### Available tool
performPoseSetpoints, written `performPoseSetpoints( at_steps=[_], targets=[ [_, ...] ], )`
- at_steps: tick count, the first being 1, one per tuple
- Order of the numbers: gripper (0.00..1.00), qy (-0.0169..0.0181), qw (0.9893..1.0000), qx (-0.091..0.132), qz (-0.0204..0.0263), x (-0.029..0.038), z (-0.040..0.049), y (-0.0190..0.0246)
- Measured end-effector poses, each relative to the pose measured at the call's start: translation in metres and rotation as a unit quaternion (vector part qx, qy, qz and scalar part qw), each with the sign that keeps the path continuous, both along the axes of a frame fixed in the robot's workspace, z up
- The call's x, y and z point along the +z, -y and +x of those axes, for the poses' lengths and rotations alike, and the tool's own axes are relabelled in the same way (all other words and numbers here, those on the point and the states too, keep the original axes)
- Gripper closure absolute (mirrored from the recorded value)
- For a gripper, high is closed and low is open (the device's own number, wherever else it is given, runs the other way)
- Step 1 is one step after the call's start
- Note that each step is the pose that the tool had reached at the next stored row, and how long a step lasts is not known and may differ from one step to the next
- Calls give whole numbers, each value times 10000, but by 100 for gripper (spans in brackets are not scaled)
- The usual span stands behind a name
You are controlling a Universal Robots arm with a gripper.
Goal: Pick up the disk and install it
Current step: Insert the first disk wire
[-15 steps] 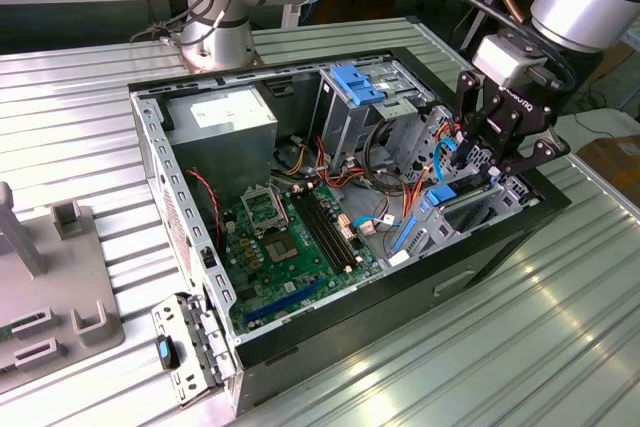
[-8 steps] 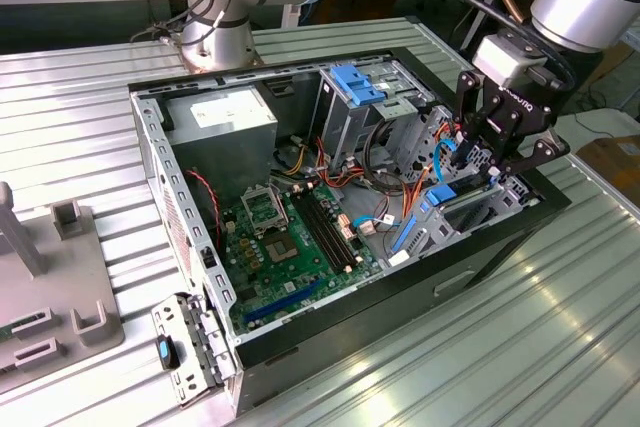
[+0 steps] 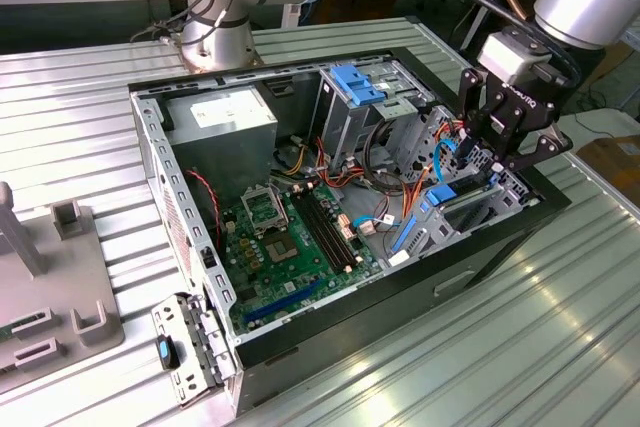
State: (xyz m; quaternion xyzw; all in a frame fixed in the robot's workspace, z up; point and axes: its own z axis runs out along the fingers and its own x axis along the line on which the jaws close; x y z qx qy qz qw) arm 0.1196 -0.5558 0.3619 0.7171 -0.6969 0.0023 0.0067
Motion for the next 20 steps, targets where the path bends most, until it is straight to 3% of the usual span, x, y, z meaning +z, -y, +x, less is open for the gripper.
performPoseSetpoints(
  at_steps=[3,6,10,12,18,20],
  targets=[
    [56,0,10000,59,8,-3,25,-33],
    [56,0,10000,60,21,-7,26,-34],
    [56,1,9998,60,195,-40,38,-38],
    [56,1,9998,59,193,-78,48,-37],
    [56,1,9998,59,194,-80,48,-37],
    [64,1,9998,59,194,-80,49,-37]
  ],
)
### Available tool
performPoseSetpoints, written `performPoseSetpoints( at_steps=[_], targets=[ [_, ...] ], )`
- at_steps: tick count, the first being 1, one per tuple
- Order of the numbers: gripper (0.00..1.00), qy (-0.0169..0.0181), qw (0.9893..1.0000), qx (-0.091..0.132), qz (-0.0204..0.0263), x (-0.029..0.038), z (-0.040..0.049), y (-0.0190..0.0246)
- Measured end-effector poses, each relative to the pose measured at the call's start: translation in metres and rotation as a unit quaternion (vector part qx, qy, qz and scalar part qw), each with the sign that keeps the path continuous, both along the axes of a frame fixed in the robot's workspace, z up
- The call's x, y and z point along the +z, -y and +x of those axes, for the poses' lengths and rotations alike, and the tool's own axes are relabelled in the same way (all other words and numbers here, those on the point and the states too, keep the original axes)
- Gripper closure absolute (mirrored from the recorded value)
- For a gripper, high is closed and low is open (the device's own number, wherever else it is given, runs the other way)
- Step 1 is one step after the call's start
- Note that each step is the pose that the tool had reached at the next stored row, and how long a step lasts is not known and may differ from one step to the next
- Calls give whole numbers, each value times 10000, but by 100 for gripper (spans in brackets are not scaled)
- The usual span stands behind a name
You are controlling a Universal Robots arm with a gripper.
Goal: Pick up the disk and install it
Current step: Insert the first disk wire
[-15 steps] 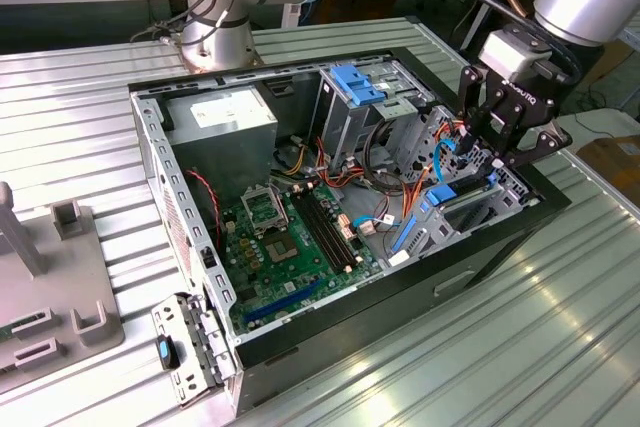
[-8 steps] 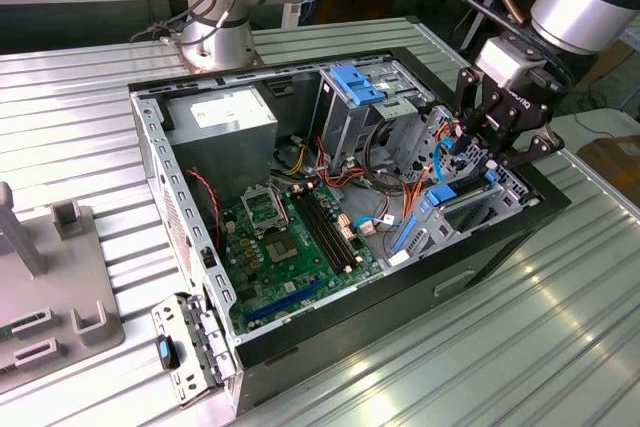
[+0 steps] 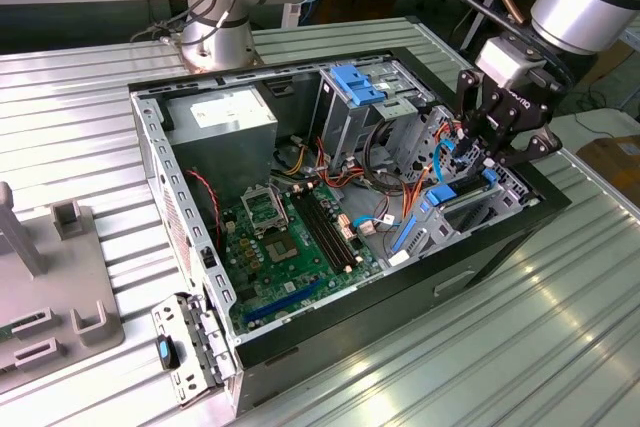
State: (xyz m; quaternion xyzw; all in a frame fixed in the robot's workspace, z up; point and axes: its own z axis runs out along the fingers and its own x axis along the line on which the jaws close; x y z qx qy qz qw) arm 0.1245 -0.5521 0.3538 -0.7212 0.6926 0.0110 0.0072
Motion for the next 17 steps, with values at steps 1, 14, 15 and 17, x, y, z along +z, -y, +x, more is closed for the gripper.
performPoseSetpoints(
  at_steps=[1,14,15,17],
  targets=[
    [64,0,10000,0,0,0,0,0],
    [82,0,10000,0,7,-3,0,0],
    [76,0,10000,0,8,-2,0,0],
    [76,0,10000,0,9,-1,0,1]
  ],
)
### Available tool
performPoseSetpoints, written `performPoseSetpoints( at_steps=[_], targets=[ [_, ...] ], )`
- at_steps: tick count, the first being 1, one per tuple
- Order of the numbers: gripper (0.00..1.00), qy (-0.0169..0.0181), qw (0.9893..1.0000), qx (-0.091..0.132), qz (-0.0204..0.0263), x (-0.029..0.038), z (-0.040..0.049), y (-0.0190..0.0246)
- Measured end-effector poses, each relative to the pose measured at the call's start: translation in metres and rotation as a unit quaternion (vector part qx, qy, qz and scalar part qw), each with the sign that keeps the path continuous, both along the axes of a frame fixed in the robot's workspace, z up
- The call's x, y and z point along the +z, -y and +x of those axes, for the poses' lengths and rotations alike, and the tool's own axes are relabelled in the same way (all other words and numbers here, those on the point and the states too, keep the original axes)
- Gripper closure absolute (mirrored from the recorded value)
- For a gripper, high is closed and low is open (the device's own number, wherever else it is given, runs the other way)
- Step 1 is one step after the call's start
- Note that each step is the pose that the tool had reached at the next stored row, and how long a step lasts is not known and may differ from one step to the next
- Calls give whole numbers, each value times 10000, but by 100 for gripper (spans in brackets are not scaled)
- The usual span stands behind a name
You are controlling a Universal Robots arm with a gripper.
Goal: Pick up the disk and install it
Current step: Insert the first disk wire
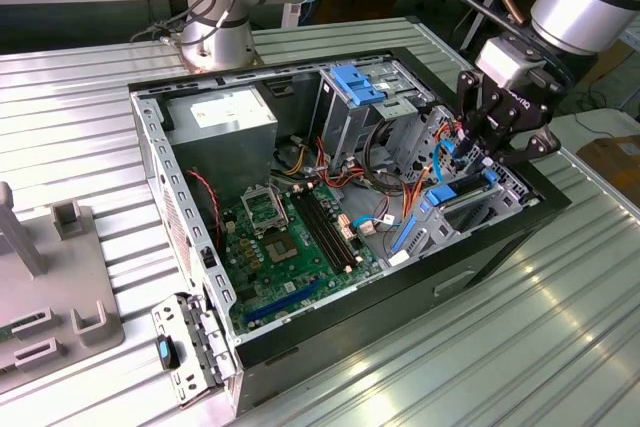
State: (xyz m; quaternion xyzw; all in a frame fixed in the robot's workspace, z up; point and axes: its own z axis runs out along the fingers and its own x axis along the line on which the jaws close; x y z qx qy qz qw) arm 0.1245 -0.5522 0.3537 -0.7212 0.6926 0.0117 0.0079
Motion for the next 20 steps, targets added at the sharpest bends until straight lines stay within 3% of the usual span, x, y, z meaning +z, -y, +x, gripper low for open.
performPoseSetpoints(
  at_steps=[1,2,4,9,11,20],
  targets=[
    [70,0,10000,0,2,0,0,0],
    [64,0,10000,0,74,-1,0,1],
    [64,0,9997,0,259,0,0,1],
    [65,0,9996,0,273,0,0,0],
    [84,0,9996,0,276,0,0,0],
    [84,8,9996,1,273,0,-30,15]
  ],
)
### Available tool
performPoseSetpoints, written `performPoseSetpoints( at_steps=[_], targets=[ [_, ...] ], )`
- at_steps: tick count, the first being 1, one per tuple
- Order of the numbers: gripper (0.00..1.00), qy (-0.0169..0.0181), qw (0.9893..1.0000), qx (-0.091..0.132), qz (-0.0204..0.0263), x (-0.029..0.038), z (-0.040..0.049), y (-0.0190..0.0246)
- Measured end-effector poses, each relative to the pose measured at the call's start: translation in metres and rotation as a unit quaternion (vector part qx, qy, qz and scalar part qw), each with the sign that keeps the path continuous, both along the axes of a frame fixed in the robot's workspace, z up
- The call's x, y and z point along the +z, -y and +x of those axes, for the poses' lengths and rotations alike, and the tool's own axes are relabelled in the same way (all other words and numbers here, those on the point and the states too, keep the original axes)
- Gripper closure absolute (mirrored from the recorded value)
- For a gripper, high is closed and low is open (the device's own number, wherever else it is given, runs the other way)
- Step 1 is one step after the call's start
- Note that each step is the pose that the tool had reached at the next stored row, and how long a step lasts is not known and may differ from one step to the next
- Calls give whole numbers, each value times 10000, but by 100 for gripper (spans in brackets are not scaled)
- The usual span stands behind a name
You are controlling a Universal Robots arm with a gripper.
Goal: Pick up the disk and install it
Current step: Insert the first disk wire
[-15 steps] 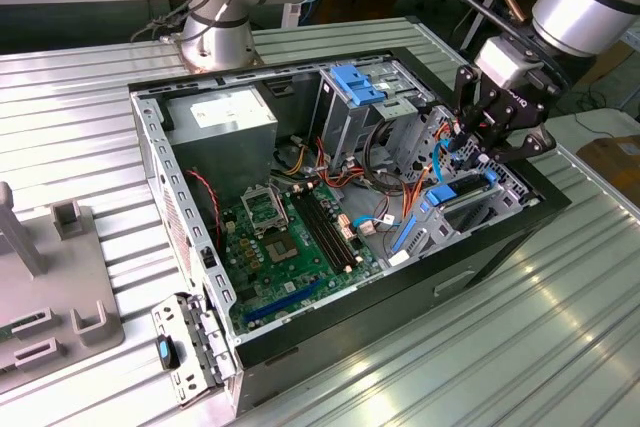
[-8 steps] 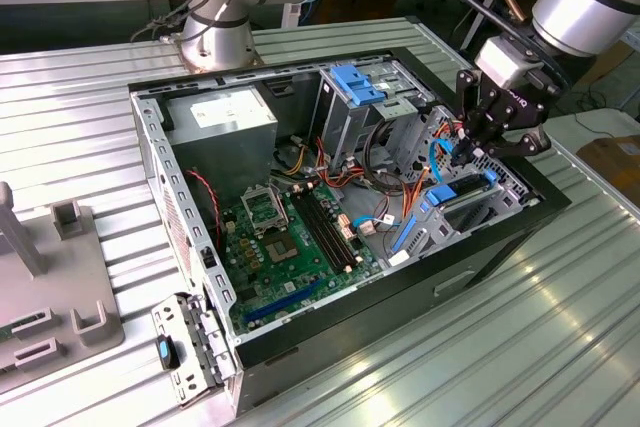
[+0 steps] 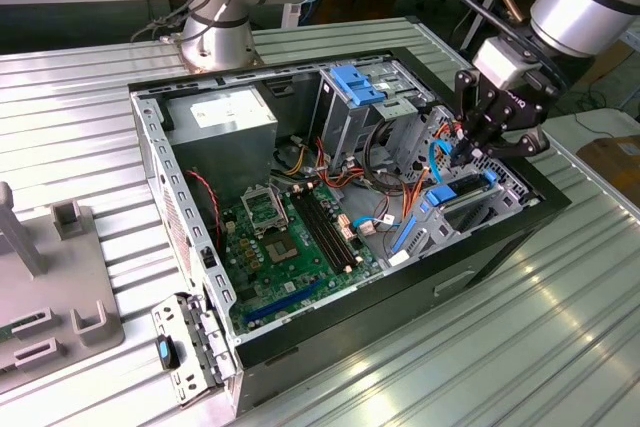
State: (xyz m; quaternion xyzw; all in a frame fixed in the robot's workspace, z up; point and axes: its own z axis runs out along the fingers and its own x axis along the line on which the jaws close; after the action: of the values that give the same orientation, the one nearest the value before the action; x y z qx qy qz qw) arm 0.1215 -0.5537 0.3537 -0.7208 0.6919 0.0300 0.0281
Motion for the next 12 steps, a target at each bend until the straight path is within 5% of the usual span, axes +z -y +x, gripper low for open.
performPoseSetpoints(
  at_steps=[2,5,12],
  targets=[
    [84,0,10000,0,-31,-1,0,12],
    [84,0,9999,-1,-168,-1,-1,57],
    [84,0,9999,0,-169,0,0,100]
  ],
)
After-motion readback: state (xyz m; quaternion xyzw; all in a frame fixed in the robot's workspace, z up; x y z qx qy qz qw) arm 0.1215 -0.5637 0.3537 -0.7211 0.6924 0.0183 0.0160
